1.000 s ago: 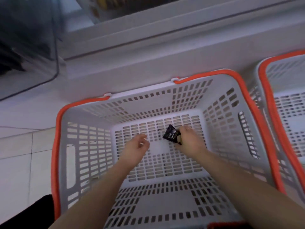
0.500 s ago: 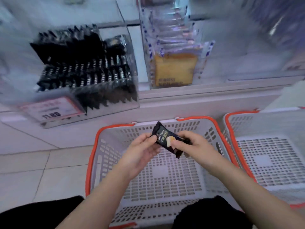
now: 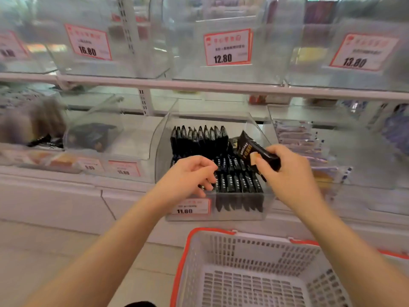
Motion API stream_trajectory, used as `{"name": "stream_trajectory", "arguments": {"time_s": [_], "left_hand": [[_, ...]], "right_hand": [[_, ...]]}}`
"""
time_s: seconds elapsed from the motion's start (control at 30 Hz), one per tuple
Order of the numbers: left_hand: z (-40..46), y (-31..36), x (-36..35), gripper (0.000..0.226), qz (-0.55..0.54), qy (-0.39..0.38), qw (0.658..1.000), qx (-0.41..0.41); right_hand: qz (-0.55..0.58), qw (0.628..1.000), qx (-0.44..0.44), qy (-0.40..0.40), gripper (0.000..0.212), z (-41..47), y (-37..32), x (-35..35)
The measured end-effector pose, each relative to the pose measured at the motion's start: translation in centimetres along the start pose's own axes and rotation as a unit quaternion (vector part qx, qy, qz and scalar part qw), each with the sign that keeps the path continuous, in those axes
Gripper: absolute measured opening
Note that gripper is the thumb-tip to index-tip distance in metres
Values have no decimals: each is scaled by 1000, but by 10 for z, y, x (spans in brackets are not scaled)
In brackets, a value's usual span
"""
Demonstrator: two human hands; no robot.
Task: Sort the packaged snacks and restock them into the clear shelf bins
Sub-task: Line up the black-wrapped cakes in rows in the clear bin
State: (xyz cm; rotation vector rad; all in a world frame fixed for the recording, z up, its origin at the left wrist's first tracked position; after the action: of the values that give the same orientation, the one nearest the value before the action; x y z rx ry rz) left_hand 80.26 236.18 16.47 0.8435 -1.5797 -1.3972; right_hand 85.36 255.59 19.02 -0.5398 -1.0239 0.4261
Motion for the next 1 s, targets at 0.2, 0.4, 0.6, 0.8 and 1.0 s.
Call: {"name": "stream_trajectory", "arguments": {"time_s": [0.2, 0.4, 0.6, 0.8, 1.0], "left_hand": [[68, 24, 31, 8, 202, 13, 978, -49], [145, 27, -9, 28, 544, -53, 825, -146], [191, 1, -58, 38, 686, -225, 664, -195], [209, -6, -67, 39, 698, -238, 640, -216], [206, 7, -46, 39, 698, -202, 653, -215]], "right_hand": [[-275, 961, 21, -19, 24, 73, -12, -45], [-154, 983, -100, -5, 29, 106, 7, -38], [85, 972, -218, 17, 16, 100, 32, -15], [91, 971, -221, 15, 18, 103, 36, -10], [-262, 964, -38, -7, 18, 111, 0, -29]]}}
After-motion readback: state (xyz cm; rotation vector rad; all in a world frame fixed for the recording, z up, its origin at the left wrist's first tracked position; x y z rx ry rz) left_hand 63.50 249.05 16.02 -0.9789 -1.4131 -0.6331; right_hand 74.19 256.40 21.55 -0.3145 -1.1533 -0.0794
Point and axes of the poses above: each hand's wrist, its own z-axis towards the middle knuckle, its own x-axis out of the back of the hand, y = z × x, the point moved 4 cm from there along z, towards the middle knuckle, and after that the axes turned 4 degrees about -z, right-handed, at the moved point
